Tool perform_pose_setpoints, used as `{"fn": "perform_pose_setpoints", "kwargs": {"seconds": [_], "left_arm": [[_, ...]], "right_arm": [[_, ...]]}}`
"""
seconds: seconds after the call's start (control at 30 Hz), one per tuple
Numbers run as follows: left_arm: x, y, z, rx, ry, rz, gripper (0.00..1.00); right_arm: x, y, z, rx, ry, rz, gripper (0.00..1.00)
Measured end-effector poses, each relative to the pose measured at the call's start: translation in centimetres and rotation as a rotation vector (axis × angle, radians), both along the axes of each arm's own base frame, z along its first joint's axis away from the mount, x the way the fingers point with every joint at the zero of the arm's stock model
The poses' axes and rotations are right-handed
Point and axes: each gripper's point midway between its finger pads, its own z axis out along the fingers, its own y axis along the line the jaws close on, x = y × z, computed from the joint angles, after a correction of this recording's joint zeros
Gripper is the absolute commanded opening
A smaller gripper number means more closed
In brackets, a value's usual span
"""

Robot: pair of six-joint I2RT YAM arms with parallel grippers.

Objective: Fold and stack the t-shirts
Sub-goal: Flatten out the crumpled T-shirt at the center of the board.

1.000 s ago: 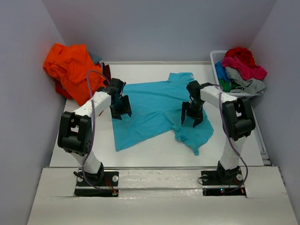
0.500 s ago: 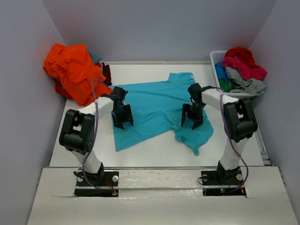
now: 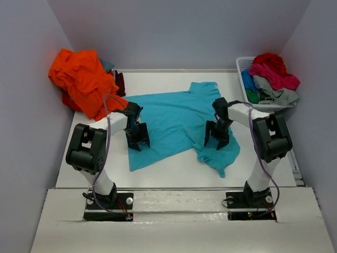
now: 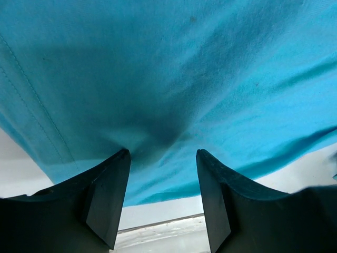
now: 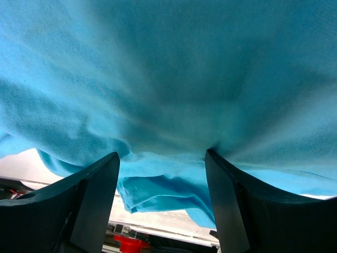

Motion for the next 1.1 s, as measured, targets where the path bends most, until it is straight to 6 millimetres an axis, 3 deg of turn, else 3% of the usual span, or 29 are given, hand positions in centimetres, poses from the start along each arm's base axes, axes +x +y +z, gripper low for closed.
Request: {"fn": "perform_pose_setpoints", "kwargs": {"seconds": [0.37,0.7,0.87,1.1], "left_arm": [[-2.9,0.6,0.5,0.001,0.044,-0.008,0.65],[-4.6,1.2,2.6,-0.012,0.023,0.018,0.64],[-5.4,2.1,2.7,-0.006,0.036,0.045,0.63],[-4.6,2.3,2.4,0.004,0.040,0.045,0.63]], "right_arm": [[-1.9,-0.6,0.0,-0.007,0.016,0.010,0.73],[-4.8,-1.6,0.5,-0.020,0.049,0.010,0.73],[-6.4,-2.1,1.0,-0.023,0.058,0.005,0.73],[-6.5,-2.1,1.0,-0.021,0.063,0.003,0.73]]}}
